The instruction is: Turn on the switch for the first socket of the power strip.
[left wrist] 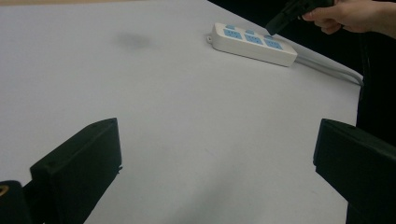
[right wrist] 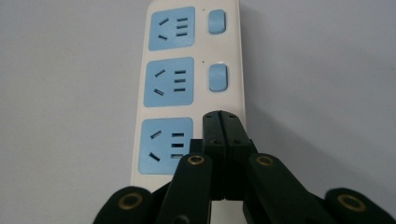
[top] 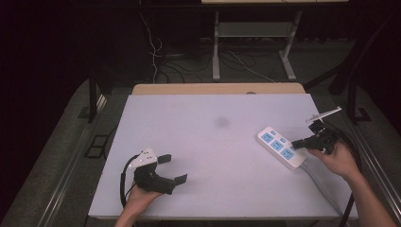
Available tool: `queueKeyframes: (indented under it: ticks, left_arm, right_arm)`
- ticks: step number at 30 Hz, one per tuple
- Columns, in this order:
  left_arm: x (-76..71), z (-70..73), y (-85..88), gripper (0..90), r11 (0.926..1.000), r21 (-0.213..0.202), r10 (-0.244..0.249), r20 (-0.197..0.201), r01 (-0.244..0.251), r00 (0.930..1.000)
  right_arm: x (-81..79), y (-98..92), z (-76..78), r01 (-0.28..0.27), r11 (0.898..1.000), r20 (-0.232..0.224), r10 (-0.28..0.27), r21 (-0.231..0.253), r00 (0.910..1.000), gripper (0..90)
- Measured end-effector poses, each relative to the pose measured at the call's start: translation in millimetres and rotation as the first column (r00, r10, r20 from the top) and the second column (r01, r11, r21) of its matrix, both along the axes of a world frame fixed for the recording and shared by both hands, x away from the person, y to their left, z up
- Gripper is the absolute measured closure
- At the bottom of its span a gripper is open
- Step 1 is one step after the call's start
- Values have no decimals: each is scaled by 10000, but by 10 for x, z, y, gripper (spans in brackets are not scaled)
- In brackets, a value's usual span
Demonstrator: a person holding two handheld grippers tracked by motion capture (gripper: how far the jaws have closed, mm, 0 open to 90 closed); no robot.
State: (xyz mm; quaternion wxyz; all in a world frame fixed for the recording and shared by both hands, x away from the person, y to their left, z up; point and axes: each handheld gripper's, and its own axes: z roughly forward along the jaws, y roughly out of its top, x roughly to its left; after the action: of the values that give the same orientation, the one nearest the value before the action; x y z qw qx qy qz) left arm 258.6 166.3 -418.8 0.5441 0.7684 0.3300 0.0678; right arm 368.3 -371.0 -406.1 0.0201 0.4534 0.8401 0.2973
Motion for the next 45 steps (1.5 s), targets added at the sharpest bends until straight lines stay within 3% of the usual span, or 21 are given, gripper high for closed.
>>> queueKeyframes:
  ticks: [11,25,45]
  left_arm:
    - [0,-4,5,0,10000,39,37,-22,-37,10000]
    - [-3,2,9,0,10000,30,38,-7,-38,10000]
    - [1,-6,9,0,10000,91,-6,-26,6,10000]
  right_arm:
    - [5,-49,-53,215,9982,-36,-214,560,9998,896]
    - [-16,-36,-90,388,9971,108,-396,655,9992,899]
    - [-23,-59,-120,202,9969,281,-224,758,9994,900]
